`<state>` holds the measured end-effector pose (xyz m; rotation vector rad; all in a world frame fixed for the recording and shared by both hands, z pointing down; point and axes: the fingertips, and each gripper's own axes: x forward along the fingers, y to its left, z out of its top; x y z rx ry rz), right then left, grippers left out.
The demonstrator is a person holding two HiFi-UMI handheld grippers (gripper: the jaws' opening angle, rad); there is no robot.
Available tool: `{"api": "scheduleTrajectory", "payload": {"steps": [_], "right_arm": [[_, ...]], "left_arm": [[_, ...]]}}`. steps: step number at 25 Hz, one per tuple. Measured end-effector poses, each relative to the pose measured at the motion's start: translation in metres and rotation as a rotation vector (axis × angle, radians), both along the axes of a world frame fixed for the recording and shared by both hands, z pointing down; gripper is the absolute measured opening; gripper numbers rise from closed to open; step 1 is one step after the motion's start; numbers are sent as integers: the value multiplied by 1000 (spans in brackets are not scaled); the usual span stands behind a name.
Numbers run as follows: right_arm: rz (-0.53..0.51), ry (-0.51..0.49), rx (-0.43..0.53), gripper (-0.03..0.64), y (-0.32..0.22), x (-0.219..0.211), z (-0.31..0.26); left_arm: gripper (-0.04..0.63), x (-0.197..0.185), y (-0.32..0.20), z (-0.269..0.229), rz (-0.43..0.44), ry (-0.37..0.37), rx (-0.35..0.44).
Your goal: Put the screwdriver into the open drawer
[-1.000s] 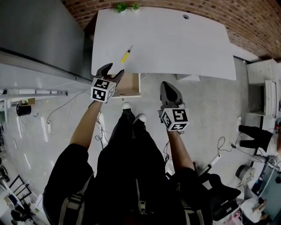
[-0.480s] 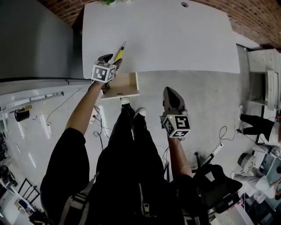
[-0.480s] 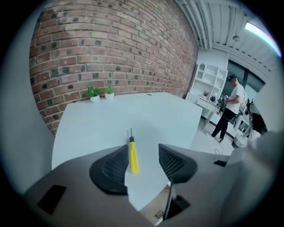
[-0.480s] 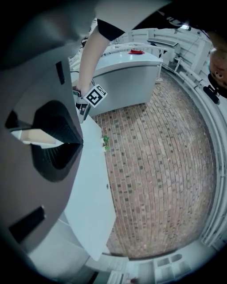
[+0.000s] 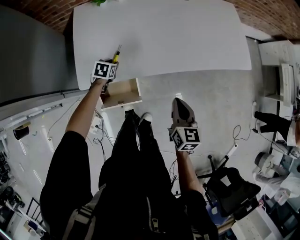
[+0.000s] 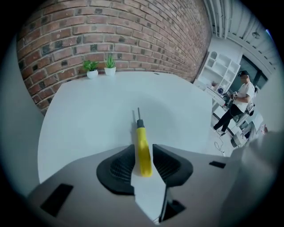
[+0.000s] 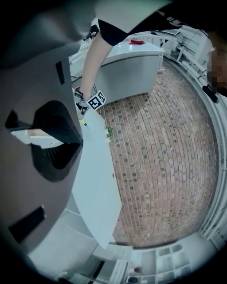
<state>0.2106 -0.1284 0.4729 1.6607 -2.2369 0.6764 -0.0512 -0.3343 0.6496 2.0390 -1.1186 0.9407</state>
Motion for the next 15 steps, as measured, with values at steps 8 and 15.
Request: {"api": "scheduleTrajectory", "payload": {"steps": [8, 15], "right_arm": [[20, -46, -2, -3, 7, 0, 2], [-6, -61, 13, -3, 11, -6, -3]], "left_arm": [[91, -7, 4, 4, -25, 13, 4], [89, -12, 26, -27, -24, 78, 94]]}}
